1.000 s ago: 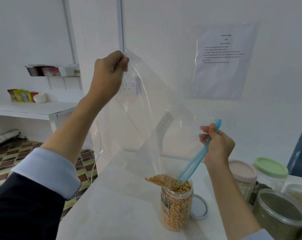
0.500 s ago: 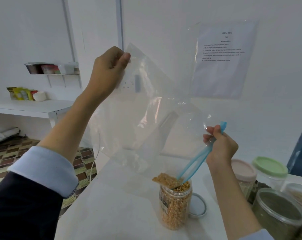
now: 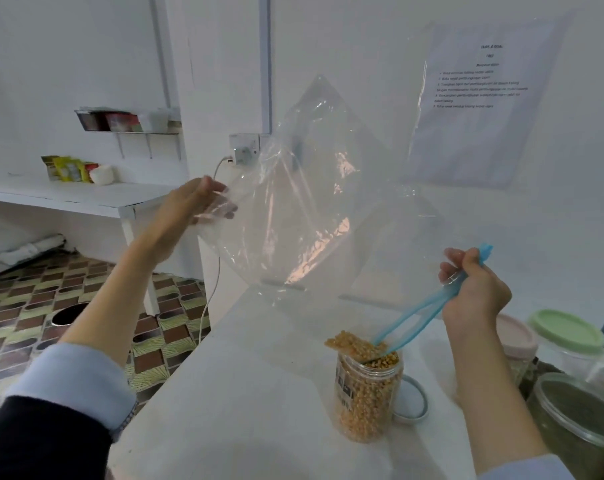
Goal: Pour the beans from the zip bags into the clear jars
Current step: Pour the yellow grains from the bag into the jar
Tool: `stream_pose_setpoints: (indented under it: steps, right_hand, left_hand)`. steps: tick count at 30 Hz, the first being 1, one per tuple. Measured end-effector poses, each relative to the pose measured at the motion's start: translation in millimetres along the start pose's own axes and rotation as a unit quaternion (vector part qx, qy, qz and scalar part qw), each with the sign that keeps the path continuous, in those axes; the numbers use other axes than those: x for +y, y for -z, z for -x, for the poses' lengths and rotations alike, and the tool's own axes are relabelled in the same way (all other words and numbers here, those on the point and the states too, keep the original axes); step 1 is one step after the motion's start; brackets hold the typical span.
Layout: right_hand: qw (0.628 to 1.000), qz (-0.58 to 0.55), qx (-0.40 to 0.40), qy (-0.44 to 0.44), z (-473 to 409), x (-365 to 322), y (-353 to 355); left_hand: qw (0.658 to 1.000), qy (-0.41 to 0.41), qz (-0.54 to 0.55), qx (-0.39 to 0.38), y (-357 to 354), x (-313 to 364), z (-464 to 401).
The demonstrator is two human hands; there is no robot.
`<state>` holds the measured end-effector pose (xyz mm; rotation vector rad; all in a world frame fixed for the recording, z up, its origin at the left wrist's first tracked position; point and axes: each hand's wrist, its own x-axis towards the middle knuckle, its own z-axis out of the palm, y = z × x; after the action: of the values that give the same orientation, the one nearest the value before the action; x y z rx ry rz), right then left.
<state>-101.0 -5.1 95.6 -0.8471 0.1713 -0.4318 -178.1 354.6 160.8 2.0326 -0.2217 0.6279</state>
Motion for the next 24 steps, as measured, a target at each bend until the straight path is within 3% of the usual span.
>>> stream_pose_setpoints:
  steps: [4, 7, 9, 12, 14, 20, 24]
  right_hand:
    - [1.0, 0.005, 0.009, 0.004, 2.7, -1.5, -1.4]
    - [1.0, -0.007, 0.021, 0.005, 1.5, -1.0, -2.5]
    - [1.0, -0.011, 0.027, 0.002, 1.0, 0.2, -2.6]
    - [0.999, -0.011, 0.041, 0.002, 1.8, 2.1, -2.4]
    - [0.998, -0.016, 0.054, 0.005, 1.9, 2.7, -2.2]
    - [0.996, -0.036, 0.078, 0.011, 1.3, 0.6, -2.2]
    - [0.997, -0.029, 0.074, 0.006, 2.1, 1.5, -0.4]
  left_hand:
    - [0.982, 0.063, 0.167, -0.065, -20.9, -36.9, 22.5]
    - [0.943, 0.084, 0.322, -0.011, -44.2, -51.1, 32.3]
    - [0.899, 0.09, 0.427, 0.044, -59.4, -54.9, 38.0]
    - [0.798, 0.118, 0.579, 0.115, -82.1, -51.8, 45.5]
    - [0.771, 0.127, 0.615, 0.103, -97.5, -48.9, 50.4]
    - [0.767, 0.149, 0.625, 0.002, -130.1, -38.4, 67.5]
    - [0.774, 0.186, 0.601, 0.069, -140.8, -30.5, 65.2]
